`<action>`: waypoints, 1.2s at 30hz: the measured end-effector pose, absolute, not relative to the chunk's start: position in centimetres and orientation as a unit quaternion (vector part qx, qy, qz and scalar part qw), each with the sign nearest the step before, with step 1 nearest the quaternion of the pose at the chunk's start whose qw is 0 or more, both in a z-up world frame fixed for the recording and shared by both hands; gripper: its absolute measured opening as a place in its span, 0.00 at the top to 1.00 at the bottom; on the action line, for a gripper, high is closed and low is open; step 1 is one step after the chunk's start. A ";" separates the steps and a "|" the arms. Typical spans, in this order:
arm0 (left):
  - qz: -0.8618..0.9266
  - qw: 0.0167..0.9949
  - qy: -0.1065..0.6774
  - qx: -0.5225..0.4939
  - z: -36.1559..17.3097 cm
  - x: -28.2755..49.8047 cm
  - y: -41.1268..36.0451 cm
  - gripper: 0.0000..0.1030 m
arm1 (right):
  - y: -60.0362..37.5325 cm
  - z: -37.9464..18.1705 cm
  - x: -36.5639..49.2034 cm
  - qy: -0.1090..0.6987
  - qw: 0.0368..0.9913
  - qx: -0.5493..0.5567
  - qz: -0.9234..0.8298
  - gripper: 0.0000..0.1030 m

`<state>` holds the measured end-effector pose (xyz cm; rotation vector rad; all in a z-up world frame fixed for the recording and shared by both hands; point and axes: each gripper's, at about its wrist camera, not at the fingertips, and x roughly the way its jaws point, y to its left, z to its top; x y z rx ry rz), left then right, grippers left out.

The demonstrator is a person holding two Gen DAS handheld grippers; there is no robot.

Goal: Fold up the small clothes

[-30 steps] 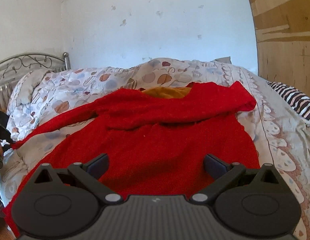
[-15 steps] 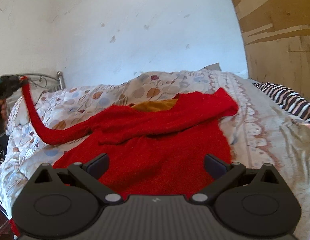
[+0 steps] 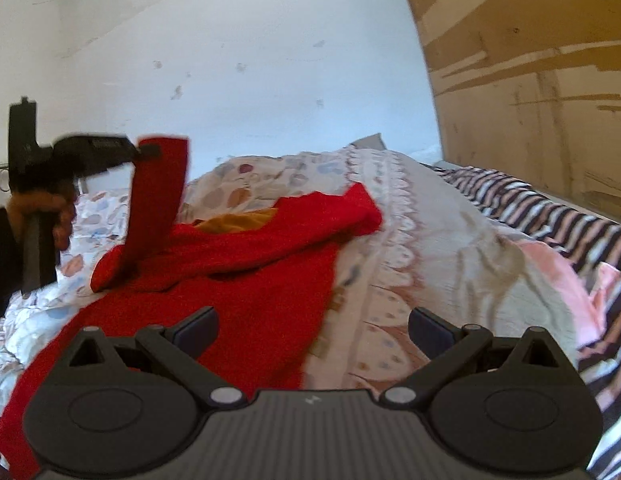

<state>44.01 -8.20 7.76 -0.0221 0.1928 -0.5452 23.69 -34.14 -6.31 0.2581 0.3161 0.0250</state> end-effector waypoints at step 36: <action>-0.053 0.907 0.319 -0.269 -0.5 56.8 15.6 0.53 | -25.0 -3.4 42.0 0.195 0.958 0.110 0.179 0.67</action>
